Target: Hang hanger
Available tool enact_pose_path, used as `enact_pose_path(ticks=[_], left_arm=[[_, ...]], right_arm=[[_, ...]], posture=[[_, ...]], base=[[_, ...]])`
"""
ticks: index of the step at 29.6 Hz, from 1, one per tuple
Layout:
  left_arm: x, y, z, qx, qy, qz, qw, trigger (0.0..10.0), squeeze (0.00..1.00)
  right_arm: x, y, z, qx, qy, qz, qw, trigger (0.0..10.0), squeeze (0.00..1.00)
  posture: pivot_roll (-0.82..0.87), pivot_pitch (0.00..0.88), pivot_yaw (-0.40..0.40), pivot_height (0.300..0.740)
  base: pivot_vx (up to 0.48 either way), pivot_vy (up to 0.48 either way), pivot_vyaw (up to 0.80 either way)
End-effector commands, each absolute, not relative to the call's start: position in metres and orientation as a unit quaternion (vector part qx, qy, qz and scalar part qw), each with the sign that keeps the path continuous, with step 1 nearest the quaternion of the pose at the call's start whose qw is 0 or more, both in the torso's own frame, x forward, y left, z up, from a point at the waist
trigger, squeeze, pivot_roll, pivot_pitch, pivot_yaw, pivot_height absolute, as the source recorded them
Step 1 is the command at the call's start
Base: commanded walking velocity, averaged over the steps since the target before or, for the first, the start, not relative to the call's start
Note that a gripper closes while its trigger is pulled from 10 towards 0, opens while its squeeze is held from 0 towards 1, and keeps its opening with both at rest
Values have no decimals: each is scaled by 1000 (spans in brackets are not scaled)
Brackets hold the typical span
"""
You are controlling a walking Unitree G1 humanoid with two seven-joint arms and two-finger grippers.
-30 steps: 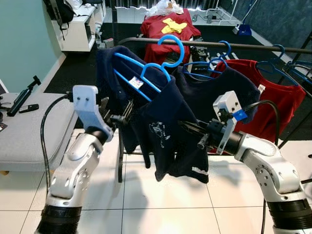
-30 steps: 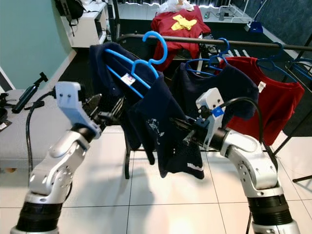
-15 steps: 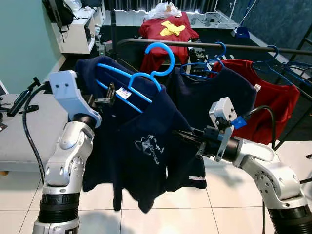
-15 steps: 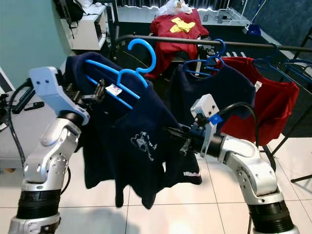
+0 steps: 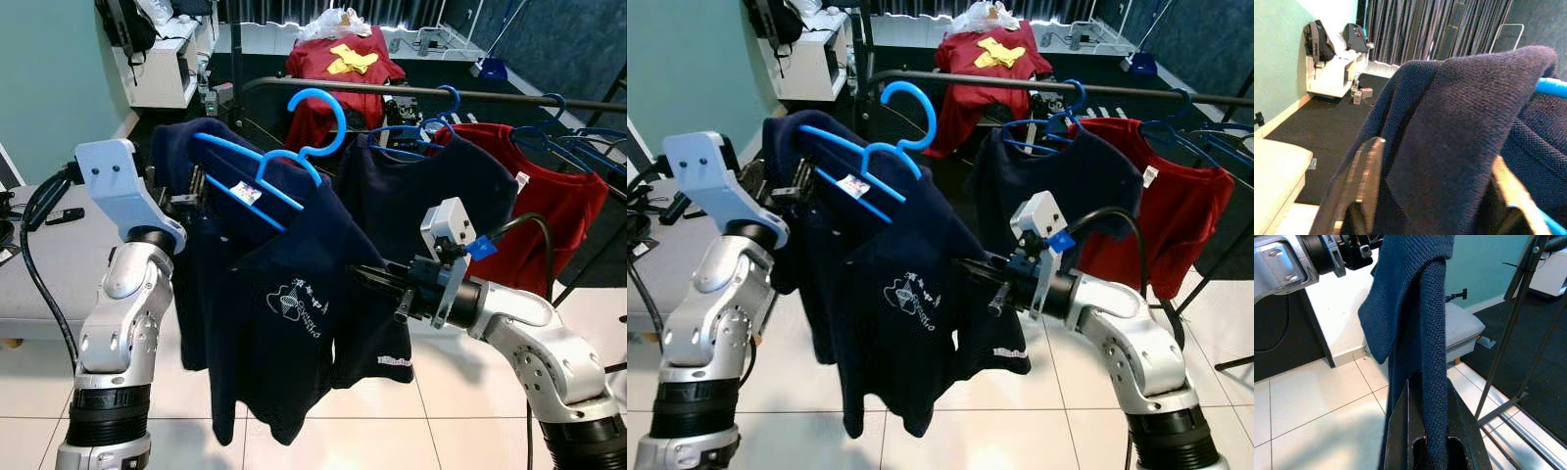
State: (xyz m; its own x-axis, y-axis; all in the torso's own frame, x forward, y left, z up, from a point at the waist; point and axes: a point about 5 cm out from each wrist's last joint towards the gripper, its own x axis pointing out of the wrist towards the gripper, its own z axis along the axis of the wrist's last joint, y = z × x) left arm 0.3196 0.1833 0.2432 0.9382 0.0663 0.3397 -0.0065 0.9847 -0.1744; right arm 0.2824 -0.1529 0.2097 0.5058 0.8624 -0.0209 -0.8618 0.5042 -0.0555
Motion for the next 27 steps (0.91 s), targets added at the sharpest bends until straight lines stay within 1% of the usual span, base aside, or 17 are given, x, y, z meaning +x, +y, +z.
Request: enact_pose_path(ticks=[1,4,8,10,12,13,15,16,17,19,20,21,22,23,24,26,27], left_arm=[[322,188,237,-74,-161,33,984,0,0],[323,190,237,-71,-159,41,984,0,0],[325,202,244,-57,-168,67,982,0,0],[325,202,244,-57,-168,67,982,0,0],[326,215,254,-37,-185,86,978,0,0],[326,215,254,-37,-185,86,978,0,0],[327,227,269,-25,-207,104,972,0,0],[327,227,269,-25,-207,104,972,0,0],[327,232,275,-19,-216,112,970,0,0],[327,232,275,-19,-216,112,970,0,0],[328,237,281,-13,-224,119,967,0,0],[328,237,281,-13,-224,119,967,0,0],[329,240,284,-9,-227,121,966,0,0],[329,240,284,-9,-227,121,966,0,0],[332,241,284,-7,-224,118,967,353,0],[332,241,284,-7,-224,118,967,353,0],[335,235,278,-2,-212,103,972,314,0]], right_arm=[[276,-152,228,-28,-51,511,857,0,0],[275,-152,229,-27,-51,514,856,0,0],[273,-157,227,-31,-42,516,855,0,0],[273,-157,227,-31,-42,516,855,0,0],[271,-162,222,-45,-22,513,857,0,0],[271,-162,222,-45,-22,513,857,0,0],[260,-170,206,-77,34,530,844,0,0],[260,-170,206,-77,34,530,844,0,0],[253,-173,200,-84,59,542,834,0,0],[253,-173,200,-84,59,542,834,0,0],[244,-177,194,-92,89,557,820,0,0],[244,-177,194,-92,89,557,820,0,0],[236,-180,193,-91,103,571,809,0,0],[236,-180,193,-91,103,571,809,0,0],[230,-181,199,-82,94,582,804,0,0],[230,-181,199,-82,94,582,804,0,0],[232,-182,211,-74,61,574,813,0,0]], posture=[[49,70,-42,740],[49,70,-42,740],[49,70,-42,740],[49,70,-42,740],[52,61,-44,740],[52,61,-44,740],[52,58,-45,740],[52,58,-45,740],[53,56,-47,740],[53,56,-47,740],[49,56,-45,740],[49,56,-45,740],[46,57,-44,740],[46,57,-44,740],[45,59,-41,740],[45,59,-41,740],[38,62,-33,740]], base=[[0,0,0],[0,0,0],[0,0,0],[0,0,0],[0,0,0],[0,0,0],[0,0,0],[0,0,0],[0,0,0],[0,0,0],[0,0,0],[0,0,0],[0,0,0],[0,0,0],[0,0,0],[0,0,0],[0,0,0]])
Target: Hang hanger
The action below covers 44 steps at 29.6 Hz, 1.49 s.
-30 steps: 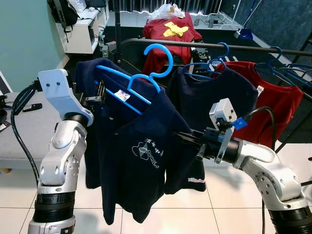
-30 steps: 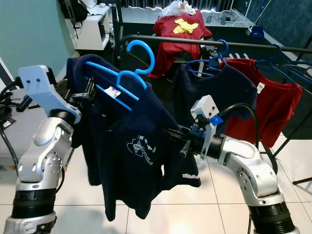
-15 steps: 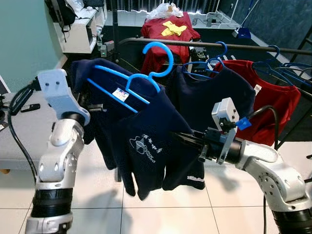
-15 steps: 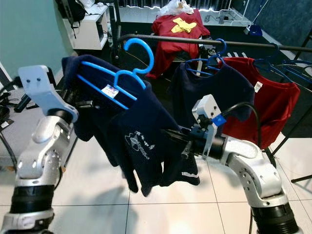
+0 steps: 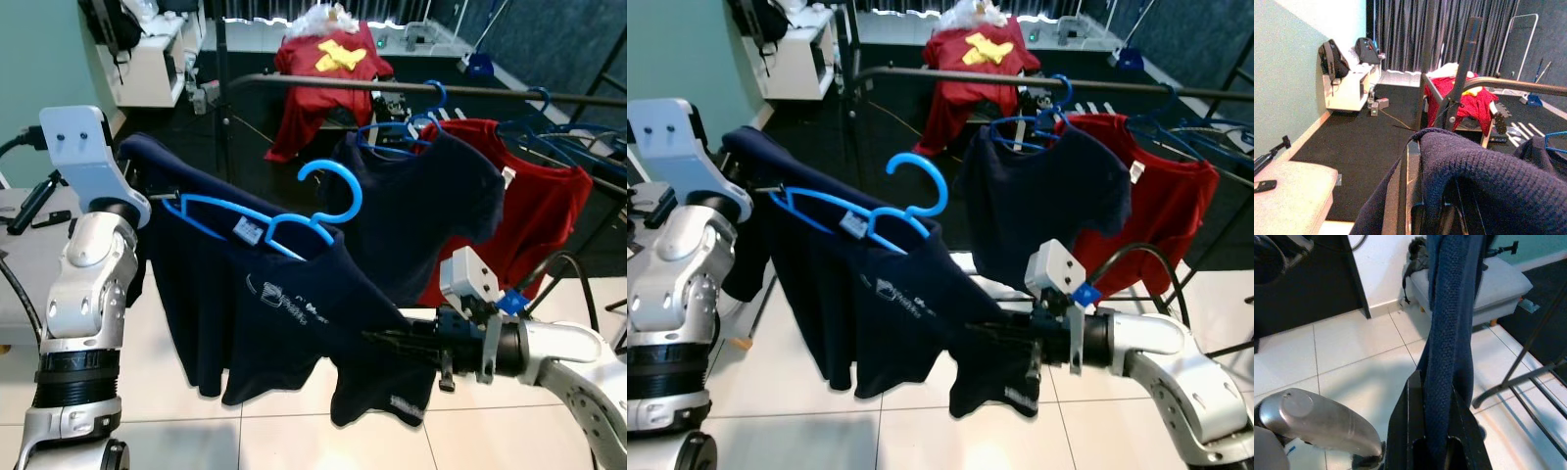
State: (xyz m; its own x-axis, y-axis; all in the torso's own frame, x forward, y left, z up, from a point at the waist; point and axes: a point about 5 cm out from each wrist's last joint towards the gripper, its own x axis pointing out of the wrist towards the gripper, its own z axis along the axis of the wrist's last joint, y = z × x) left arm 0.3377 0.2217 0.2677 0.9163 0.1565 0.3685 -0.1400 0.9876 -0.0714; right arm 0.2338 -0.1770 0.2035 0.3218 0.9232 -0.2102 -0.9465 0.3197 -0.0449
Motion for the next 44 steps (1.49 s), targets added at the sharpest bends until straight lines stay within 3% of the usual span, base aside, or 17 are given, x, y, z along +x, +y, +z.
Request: enact_pose_path(ticks=[1,6,7,12,13,14,15,19,21,23,29,31,32,33,38,39,44], left_arm=[[338,226,269,2,-193,80,978,549,0],[342,209,239,24,-133,44,990,1843,0],[343,211,229,35,-108,48,992,2627,0],[343,214,222,42,-90,53,994,2784,0],[343,219,213,46,-67,63,995,4431,0],[343,219,213,46,-67,63,995,4431,0],[343,221,203,50,-38,57,996,7569,0],[342,223,194,48,-15,53,997,7451,0],[342,224,189,45,-3,55,997,7216,0],[342,227,189,45,-4,67,997,7176,0],[344,233,194,52,-13,79,995,7569,0],[344,228,193,53,-13,54,997,8745,0],[344,228,193,53,-13,54,997,8745,0],[341,219,190,49,-15,13,999,10000,0],[334,215,183,40,-8,-25,999,10000,0],[330,216,177,38,1,-39,999,10000,1000],[318,217,164,50,29,-102,993,10000,1000]], right_arm=[[238,-185,222,-71,25,553,830,0,0],[254,-196,238,-69,-28,488,870,0,0],[257,-199,238,-75,-29,474,877,0,0],[259,-201,238,-81,-28,465,881,0,0],[261,-204,239,-85,-27,453,887,0,0],[261,-204,239,-85,-27,453,887,0,0],[261,-205,240,-79,-32,449,889,0,0],[258,-203,240,-67,-31,462,884,0,0],[245,-199,231,-62,4,509,859,0,0],[224,-194,216,-54,67,571,817,0,0],[212,-199,211,-38,96,593,798,0,0],[227,-208,224,-37,39,546,836,0,0],[227,-208,224,-37,39,546,836,0,0],[243,-214,232,-43,-1,493,869,0,0],[253,-217,235,-50,-14,453,890,0,0],[255,-218,237,-53,-17,442,895,0,0],[257,-219,236,-64,-4,439,896,0,0]], posture=[[38,65,-30,740],[42,69,-30,740],[44,71,-29,740],[47,72,-30,740],[47,73,-27,740],[47,73,-27,740],[50,77,-26,740],[51,77,-25,740],[52,78,-28,740],[52,78,-28,740],[46,82,-32,740],[41,83,-28,740],[41,83,-28,740],[41,83,-25,740],[49,89,-27,740],[49,89,-26,740],[50,91,-29,740]], base=[[0,0,0],[0,0,0],[0,0,0],[0,0,0],[0,0,0],[0,0,0],[0,0,0],[0,0,0],[0,0,0],[0,0,0],[0,0,0],[0,0,0],[0,0,0],[0,0,0],[0,0,0],[0,0,0],[0,0,0]])
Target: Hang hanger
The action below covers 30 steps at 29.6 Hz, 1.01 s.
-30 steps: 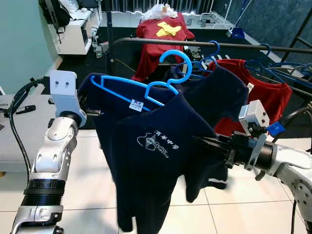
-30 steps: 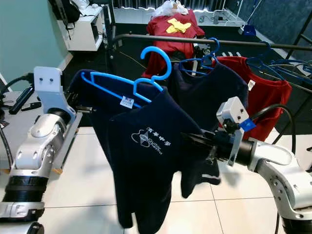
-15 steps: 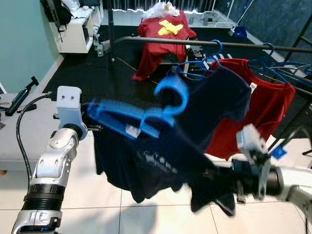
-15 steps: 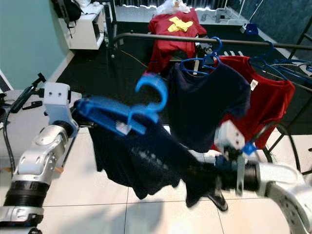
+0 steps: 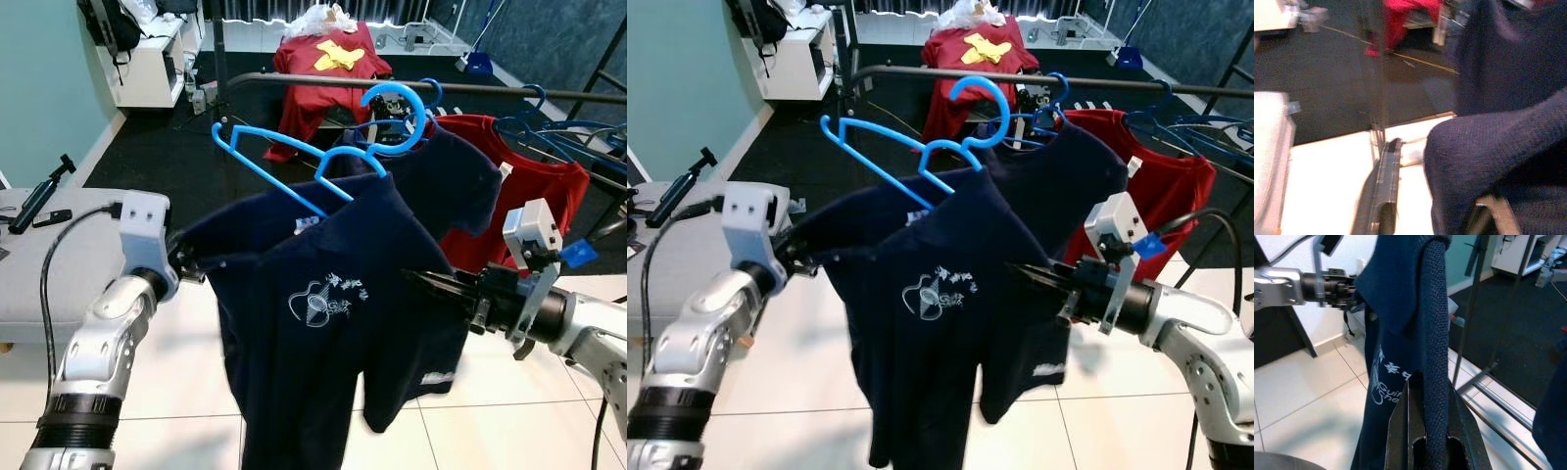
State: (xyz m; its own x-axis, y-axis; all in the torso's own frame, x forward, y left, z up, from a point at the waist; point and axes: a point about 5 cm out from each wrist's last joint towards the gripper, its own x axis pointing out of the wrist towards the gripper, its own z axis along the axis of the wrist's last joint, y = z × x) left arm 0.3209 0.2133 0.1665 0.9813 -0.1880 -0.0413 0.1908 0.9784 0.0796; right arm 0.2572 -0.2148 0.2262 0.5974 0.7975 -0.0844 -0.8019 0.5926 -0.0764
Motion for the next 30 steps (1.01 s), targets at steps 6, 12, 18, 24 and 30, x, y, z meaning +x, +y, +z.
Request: enact_pose_path(ticks=[6,12,18,24,30], left_arm=[[302,217,173,85,32,-229,969,10000,1000],[291,223,192,149,25,-309,939,10000,1000],[286,213,209,195,4,-362,912,10000,1000],[284,178,247,165,-98,-431,882,10000,0],[278,167,260,157,-119,-480,855,10000,0]], right_arm=[[250,-222,222,-96,57,468,877,0,0],[238,-226,213,-108,112,514,843,0,0],[229,-224,212,-95,137,559,812,0,0],[219,-219,213,-91,165,624,759,0,0],[216,-217,211,-109,186,647,731,0,0]], posture=[[55,94,-41,740],[52,95,-44,740],[48,90,-47,740],[46,84,-49,740],[42,74,-50,740]], base=[[0,0,0],[0,0,0],[0,0,0],[0,0,0],[0,0,0]])
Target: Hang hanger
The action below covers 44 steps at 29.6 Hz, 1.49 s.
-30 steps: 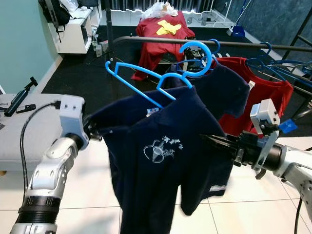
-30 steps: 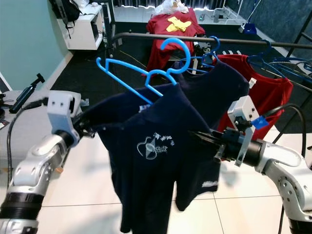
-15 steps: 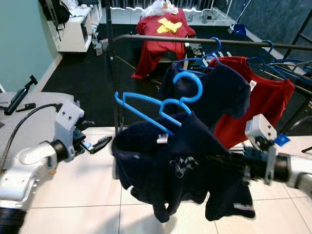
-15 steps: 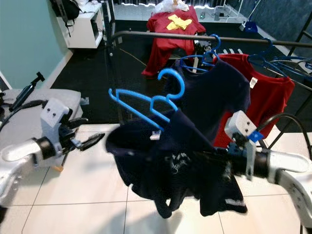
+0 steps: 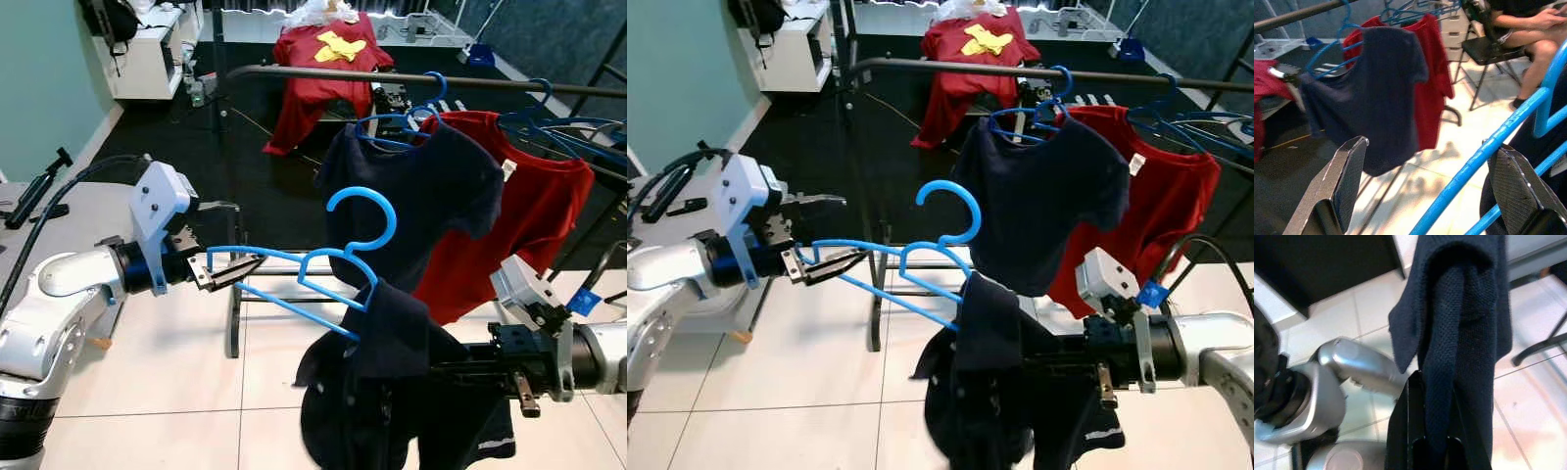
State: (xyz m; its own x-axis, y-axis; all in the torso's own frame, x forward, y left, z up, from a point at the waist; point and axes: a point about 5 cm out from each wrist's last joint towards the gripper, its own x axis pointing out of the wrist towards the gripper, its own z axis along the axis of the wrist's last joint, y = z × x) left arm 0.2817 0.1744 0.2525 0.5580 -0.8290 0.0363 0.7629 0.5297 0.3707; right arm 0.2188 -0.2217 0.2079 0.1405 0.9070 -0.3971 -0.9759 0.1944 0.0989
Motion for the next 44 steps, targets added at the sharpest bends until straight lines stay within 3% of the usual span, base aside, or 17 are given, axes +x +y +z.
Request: enact_pose_path(ticks=[1,4,6,7,11,23,28,37,39,40,41,42,44], left_arm=[[275,165,262,155,-117,-504,841,10000,0],[271,163,263,155,-111,-529,827,10000,0],[258,159,253,170,-73,-591,785,10000,0],[258,159,253,170,-73,-591,785,10000,0],[241,150,249,139,-51,-665,732,10000,0],[244,135,249,124,-65,-669,730,10000,0],[244,116,236,125,-49,-669,731,10000,0],[246,114,223,144,-18,-666,732,10000,0],[248,116,220,154,-7,-662,733,9412,0],[249,117,217,165,2,-660,733,3804,0],[249,117,217,165,2,-660,733,3804,0],[250,119,216,169,7,-658,734,0,0],[251,119,215,172,9,-656,735,0,0]], right_arm=[[215,-217,210,-117,194,653,722,0,0],[215,-217,209,-124,200,657,716,0,0],[217,-219,210,-134,205,660,710,0,0],[217,-219,210,-134,205,660,710,0,0],[219,-223,208,-151,223,662,699,0,0],[221,-221,205,-166,234,666,688,0,0],[226,-212,208,-181,222,678,676,0,0],[227,-205,213,-191,210,688,668,0,0],[227,-204,214,-193,206,691,666,0,0],[227,-203,215,-194,203,693,664,0,0],[227,-203,215,-194,203,693,664,0,0],[227,-202,215,-196,201,694,663,0,0],[227,-202,216,-196,200,694,663,0,0]], posture=[[42,72,-51,740],[43,72,-51,740],[42,71,-52,740],[42,71,-52,740],[37,75,-55,740],[36,84,-57,740],[37,86,-52,740],[37,87,-51,740],[37,87,-51,740],[38,86,-49,740],[38,86,-49,740],[38,86,-49,740],[38,86,-49,740]], base=[[0,0,0],[0,0,0],[0,0,0],[0,0,0],[0,0,0],[0,0,0],[0,0,0],[0,0,0],[0,0,0],[0,0,0],[0,0,0],[0,0,0],[0,0,0]])
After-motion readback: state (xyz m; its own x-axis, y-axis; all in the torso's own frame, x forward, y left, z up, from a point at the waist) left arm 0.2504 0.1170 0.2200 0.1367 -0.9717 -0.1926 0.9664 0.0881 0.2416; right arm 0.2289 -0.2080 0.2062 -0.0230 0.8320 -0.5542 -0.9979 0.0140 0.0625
